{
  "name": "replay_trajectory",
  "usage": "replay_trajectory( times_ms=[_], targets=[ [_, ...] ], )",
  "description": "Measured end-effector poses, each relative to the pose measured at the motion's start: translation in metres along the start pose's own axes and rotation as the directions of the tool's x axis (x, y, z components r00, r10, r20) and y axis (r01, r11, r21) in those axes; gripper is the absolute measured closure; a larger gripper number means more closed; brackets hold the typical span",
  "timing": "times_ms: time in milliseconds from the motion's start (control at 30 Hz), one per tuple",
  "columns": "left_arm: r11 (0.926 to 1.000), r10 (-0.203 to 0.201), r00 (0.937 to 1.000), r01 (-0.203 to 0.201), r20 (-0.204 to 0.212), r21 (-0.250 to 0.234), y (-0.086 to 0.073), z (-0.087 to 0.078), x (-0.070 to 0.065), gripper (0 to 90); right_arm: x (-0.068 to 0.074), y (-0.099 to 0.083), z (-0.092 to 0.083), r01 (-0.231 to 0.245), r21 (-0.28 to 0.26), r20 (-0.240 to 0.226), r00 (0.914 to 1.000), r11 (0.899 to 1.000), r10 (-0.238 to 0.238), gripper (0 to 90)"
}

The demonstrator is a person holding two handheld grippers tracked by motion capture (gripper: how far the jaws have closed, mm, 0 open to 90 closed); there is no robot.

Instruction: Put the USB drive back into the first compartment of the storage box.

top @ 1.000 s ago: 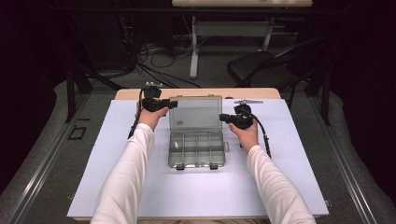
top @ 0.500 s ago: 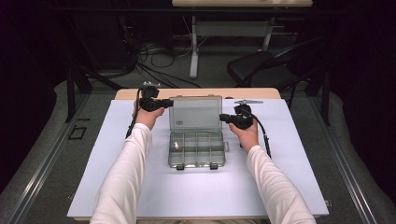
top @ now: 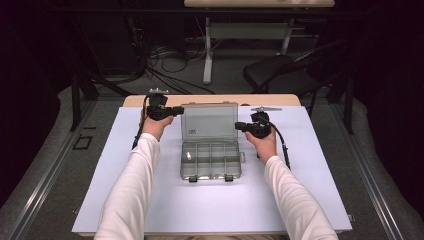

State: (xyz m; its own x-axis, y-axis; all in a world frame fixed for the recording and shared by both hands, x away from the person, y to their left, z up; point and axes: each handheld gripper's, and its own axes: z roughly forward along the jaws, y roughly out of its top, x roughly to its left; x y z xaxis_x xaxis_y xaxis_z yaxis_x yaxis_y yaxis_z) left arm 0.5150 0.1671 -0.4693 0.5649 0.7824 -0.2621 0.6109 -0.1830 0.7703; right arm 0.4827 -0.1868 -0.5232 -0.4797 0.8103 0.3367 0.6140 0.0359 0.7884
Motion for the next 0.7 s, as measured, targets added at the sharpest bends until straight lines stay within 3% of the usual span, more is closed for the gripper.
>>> replay_trajectory(
  times_ms=[233, 467, 567, 700],
  targets=[
    [0.9996, 0.026, 0.9997, -0.026, -0.004, -0.014, -0.002, -0.003, -0.002, 81.9, 0.003, 0.002, -0.004, 0.006, 0.0, 0.016, 0.9998, 1.0, -0.006, 69.7],
    [0.9979, 0.048, 0.9988, -0.048, 0.007, -0.044, -0.007, -0.009, -0.005, 82.1, 0.01, 0.011, -0.021, 0.018, -0.066, 0.038, 0.9991, 0.998, -0.016, 60.7],
    [0.9964, 0.068, 0.9977, -0.068, 0.0, -0.05, -0.008, -0.013, -0.008, 82.2, 0.015, 0.016, -0.029, 0.035, -0.079, 0.048, 0.9984, 0.996, -0.032, 60.5],
    [0.9941, 0.083, 0.9965, -0.082, 0.006, -0.07, -0.011, -0.017, -0.011, 82.3, 0.02, 0.023, -0.037, 0.028, -0.021, 0.08, 0.9964, 0.999, -0.026, 74.3]
  ],
)
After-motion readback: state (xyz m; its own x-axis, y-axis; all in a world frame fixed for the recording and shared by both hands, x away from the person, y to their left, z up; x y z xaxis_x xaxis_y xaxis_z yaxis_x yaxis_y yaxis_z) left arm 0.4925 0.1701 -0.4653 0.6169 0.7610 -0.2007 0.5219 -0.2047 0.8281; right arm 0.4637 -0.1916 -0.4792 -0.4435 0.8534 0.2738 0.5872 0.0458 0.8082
